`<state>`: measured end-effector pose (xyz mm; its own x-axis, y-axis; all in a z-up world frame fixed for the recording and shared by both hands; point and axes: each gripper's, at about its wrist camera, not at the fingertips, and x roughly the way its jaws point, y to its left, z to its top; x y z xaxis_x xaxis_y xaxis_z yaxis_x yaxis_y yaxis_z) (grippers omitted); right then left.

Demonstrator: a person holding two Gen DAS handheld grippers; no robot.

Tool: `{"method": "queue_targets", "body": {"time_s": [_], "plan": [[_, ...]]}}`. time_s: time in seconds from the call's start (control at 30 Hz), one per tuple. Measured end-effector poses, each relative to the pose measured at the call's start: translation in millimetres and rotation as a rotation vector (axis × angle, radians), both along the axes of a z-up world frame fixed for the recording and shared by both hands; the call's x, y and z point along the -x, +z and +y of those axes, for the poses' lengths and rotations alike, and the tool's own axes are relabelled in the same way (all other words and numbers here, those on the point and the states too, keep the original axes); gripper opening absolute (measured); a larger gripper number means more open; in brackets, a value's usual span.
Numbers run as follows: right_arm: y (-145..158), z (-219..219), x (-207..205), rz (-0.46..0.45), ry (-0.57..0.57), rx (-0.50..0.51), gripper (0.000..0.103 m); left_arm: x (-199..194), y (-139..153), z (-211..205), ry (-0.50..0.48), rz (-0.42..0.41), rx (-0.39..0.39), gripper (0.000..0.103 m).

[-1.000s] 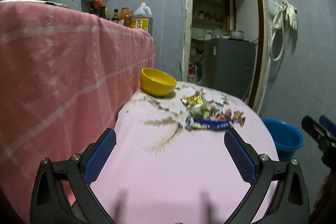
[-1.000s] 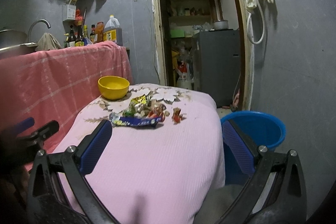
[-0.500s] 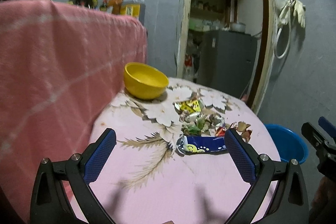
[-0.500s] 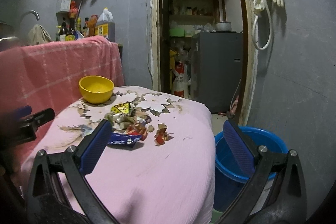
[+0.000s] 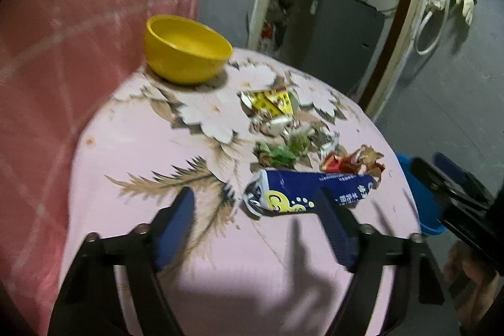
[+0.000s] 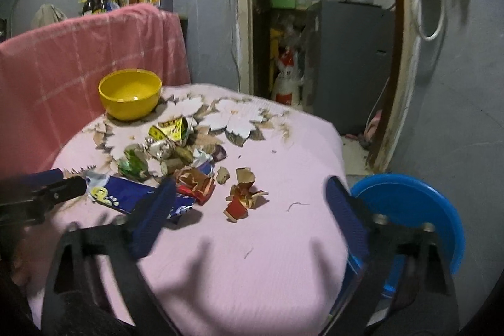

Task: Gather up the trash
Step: 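Reach the left tool to the blue wrapper while the right tool reaches the brown wrapper, then grasp the blue wrapper with the left tool while the right tool grasps the brown wrapper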

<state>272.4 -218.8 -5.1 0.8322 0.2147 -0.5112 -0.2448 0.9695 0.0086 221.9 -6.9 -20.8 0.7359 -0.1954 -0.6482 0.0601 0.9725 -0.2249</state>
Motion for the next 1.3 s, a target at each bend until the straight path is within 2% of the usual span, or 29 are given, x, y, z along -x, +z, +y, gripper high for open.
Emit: {"method": "queue_targets", "body": {"time_s": [0.27, 0.33, 0.47, 0.6, 0.77, 1.03, 1.3], "plan": [[-22, 8, -42, 0.134, 0.034, 0.012, 0.066, -23, -13, -2, -0.036, 0.106, 0.048, 0.039], [-28, 10, -54, 0.174, 0.039, 0.02, 0.059, -23, -13, -4, -0.038, 0.109, 0.04, 0.034], [-40, 13, -72, 0.258, 0.057, 0.009, 0.05, -26, -13, -7, -0.048, 0.113, 0.029, 0.017], [-47, 10, -74, 0.298, 0.064, -0.027, 0.037, -26, -12, -11, -0.063, 0.097, 0.021, 0.012], [-38, -1, -62, 0.271, 0.07, -0.092, 0.028, -17, 0, -21, -0.093, 0.024, -0.006, 0.009], [-2, -41, -27, 0.135, 0.001, -0.15, 0.027, -6, 28, -53, -0.156, -0.101, -0.023, 0.009], [47, -100, 5, -0.033, -0.114, -0.178, 0.026, -15, 56, -112, -0.236, -0.22, -0.027, 0.009]]}}
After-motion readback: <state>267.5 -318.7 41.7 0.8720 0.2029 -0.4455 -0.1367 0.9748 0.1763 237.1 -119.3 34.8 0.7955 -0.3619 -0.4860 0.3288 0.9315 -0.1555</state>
